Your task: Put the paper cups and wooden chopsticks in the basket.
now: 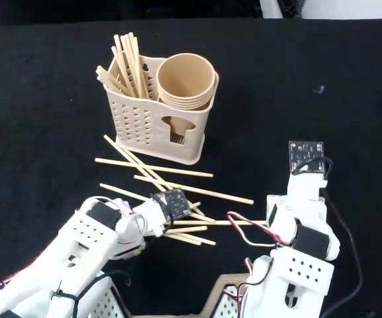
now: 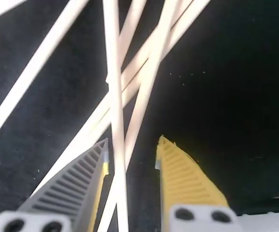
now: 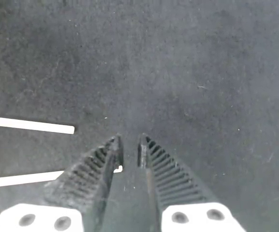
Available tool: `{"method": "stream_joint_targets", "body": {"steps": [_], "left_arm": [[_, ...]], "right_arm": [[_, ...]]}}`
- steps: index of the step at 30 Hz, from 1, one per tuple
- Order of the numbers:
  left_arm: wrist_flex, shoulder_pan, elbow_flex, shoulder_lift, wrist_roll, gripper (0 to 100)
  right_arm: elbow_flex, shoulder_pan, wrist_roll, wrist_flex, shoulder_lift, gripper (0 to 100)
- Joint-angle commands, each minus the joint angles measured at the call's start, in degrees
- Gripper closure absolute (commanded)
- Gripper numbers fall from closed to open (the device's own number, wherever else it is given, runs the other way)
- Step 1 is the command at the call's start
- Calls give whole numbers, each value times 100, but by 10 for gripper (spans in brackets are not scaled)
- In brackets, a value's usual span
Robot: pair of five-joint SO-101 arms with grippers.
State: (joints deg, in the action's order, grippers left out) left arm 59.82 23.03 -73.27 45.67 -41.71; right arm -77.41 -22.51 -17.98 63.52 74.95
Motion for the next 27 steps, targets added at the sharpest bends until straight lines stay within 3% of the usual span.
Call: {"method": "stream_joint_targets", "body": {"steps": [1, 8, 11, 27], "left_arm": [[-123, 13, 31, 79, 44, 823], [-554, 4, -84, 70, 88, 843], [-97, 13, 312, 79, 97, 979], [2242, 84, 1991, 79, -193, 970]], "right_arm": [[31, 97, 62, -105, 101, 928], [31, 97, 70, -105, 101, 928], [31, 97, 70, -105, 101, 928], [-75, 97, 70, -185, 110, 928]]}}
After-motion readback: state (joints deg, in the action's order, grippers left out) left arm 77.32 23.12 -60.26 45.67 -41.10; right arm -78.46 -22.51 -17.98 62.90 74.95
